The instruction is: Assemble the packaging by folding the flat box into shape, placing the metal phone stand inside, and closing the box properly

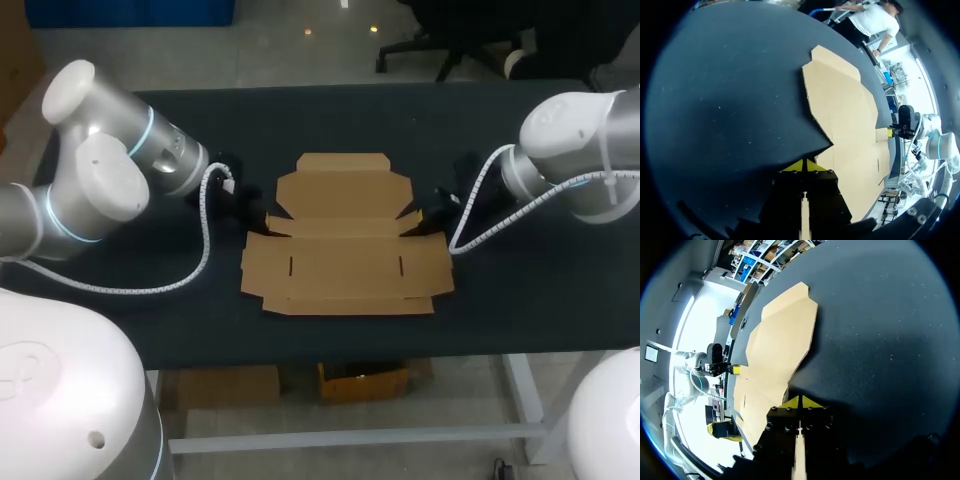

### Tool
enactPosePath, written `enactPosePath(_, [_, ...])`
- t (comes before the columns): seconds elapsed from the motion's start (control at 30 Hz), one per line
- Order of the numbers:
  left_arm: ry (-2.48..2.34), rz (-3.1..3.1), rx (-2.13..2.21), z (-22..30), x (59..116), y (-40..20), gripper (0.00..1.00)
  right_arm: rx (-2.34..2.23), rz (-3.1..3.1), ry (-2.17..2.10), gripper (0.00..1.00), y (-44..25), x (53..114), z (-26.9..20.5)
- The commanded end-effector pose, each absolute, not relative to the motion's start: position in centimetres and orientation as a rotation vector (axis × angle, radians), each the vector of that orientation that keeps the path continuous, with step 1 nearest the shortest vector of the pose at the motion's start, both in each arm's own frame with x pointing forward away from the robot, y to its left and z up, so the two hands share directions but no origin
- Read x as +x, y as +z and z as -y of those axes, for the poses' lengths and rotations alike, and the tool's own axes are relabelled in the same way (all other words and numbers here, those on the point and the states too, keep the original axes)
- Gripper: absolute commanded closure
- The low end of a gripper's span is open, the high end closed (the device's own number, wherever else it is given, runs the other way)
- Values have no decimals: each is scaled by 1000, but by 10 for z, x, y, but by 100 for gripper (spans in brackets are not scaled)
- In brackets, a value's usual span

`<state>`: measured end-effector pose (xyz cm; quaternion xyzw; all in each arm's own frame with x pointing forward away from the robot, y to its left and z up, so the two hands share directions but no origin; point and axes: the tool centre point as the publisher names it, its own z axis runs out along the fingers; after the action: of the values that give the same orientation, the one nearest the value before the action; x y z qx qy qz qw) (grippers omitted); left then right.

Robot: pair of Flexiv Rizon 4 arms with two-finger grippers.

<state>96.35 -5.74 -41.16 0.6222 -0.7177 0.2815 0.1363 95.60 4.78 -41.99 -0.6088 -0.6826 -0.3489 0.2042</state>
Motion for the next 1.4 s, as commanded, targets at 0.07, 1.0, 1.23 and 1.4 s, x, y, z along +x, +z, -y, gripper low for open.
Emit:
enactPosePath(0.07, [827, 2086, 1800, 59, 961, -409, 100, -1693, 1902, -978, 100, -421, 956, -48])
enactPosePath(1.0, [812, 2142, 1770, 72, 963, -402, 100, -1711, 1899, -959, 100, -422, 956, -50])
enactPosePath(1.23, [793, 2143, 1771, 75, 966, -407, 100, -1730, 1895, -948, 100, -422, 954, -52])
enactPosePath(1.4, [789, 2161, 1775, 78, 965, -405, 100, -1761, 1892, -935, 100, -419, 952, -53])
